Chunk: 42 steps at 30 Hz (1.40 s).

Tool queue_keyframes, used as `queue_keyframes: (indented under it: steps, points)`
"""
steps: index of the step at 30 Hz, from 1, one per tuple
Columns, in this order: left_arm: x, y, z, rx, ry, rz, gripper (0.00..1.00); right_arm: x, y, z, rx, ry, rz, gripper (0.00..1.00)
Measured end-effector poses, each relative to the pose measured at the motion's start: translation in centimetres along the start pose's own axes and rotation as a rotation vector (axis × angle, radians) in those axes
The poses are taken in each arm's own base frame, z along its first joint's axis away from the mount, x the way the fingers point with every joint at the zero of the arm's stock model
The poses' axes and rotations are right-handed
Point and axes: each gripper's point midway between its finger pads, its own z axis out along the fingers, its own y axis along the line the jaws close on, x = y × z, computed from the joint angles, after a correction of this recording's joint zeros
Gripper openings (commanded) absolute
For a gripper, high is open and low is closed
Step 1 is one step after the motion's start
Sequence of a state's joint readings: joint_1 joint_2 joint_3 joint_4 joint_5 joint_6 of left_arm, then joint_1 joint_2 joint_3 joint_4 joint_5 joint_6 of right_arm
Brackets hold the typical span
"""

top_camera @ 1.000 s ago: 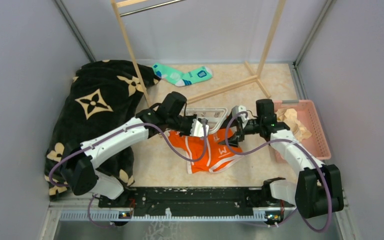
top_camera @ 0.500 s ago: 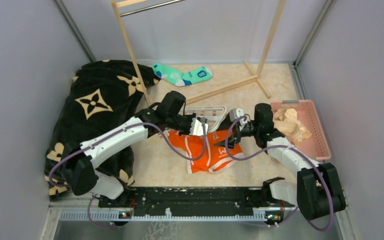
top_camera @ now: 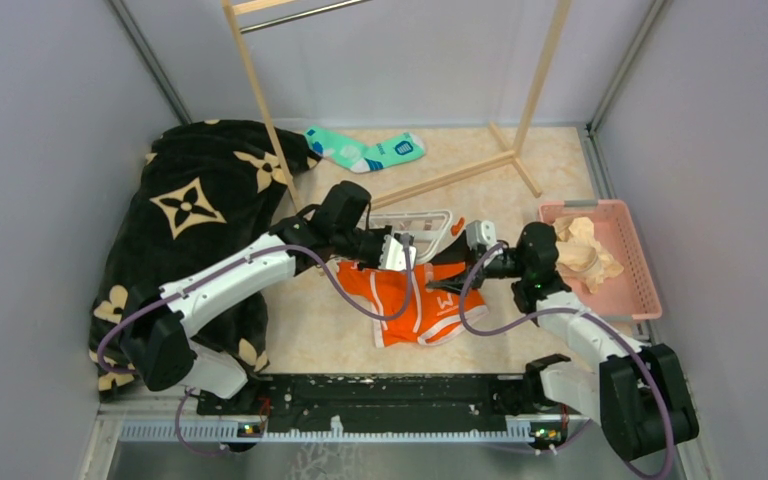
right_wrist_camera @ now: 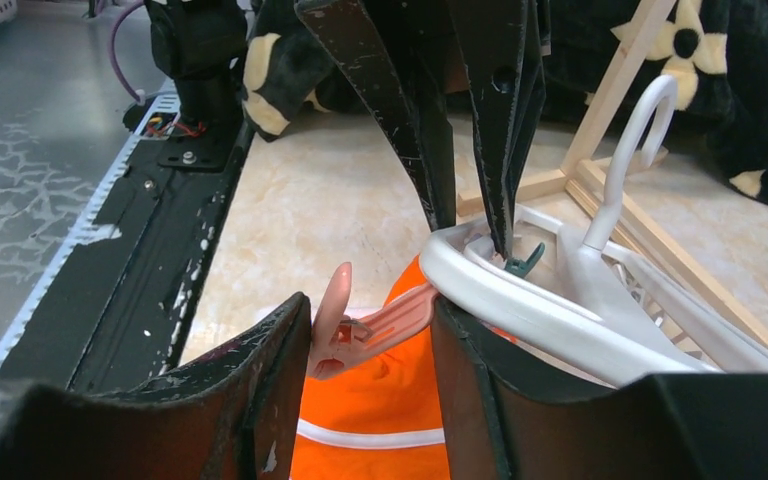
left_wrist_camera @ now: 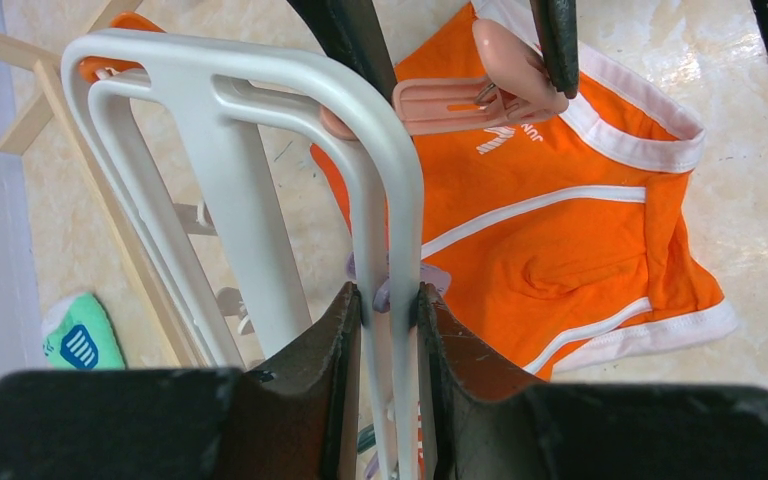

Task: Clip the underwear to the hanger

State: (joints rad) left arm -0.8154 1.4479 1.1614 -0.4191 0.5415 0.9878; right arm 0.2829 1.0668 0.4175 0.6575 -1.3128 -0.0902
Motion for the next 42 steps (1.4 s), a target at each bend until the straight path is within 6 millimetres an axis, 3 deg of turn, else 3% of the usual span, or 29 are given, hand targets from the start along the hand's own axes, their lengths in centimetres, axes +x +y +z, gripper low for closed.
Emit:
queue_keyframes:
  steps: [6,20,24,28,31,35,42]
  points:
    - [0.1,-0.2,0.0,0.006,0.002,-0.004,0.0,0.2,-0.1,0.2,0.025,-0.005,0.008,0.38]
    - [-0.3,0.0,0.1,0.0,-0.013,-0.013,0.0,0.1,-0.9,0.2,0.143,-0.005,0.063,0.03]
    - [-0.5,0.0,0.1,-0.001,-0.024,-0.015,0.0,0.0,-0.8,-0.1,0.204,0.0,0.094,0.0]
    - [-0.7,0.1,0.2,-0.003,-0.034,-0.021,0.17,-0.1,-0.8,-0.5,0.268,0.004,0.139,0.0]
    - [-0.8,0.2,0.4,-0.013,-0.043,-0.031,0.39,0.0,-1.0,-0.8,0.317,0.01,0.176,0.0]
    - [-1.1,0.6,0.5,-0.035,-0.06,-0.04,0.56,0.9,-1.1,-1.3,0.37,0.039,0.25,0.0]
    - [-2.1,2.7,0.4,-0.12,-0.097,-0.066,0.71,3.7,-2.1,-1.9,0.457,0.126,0.37,0.0]
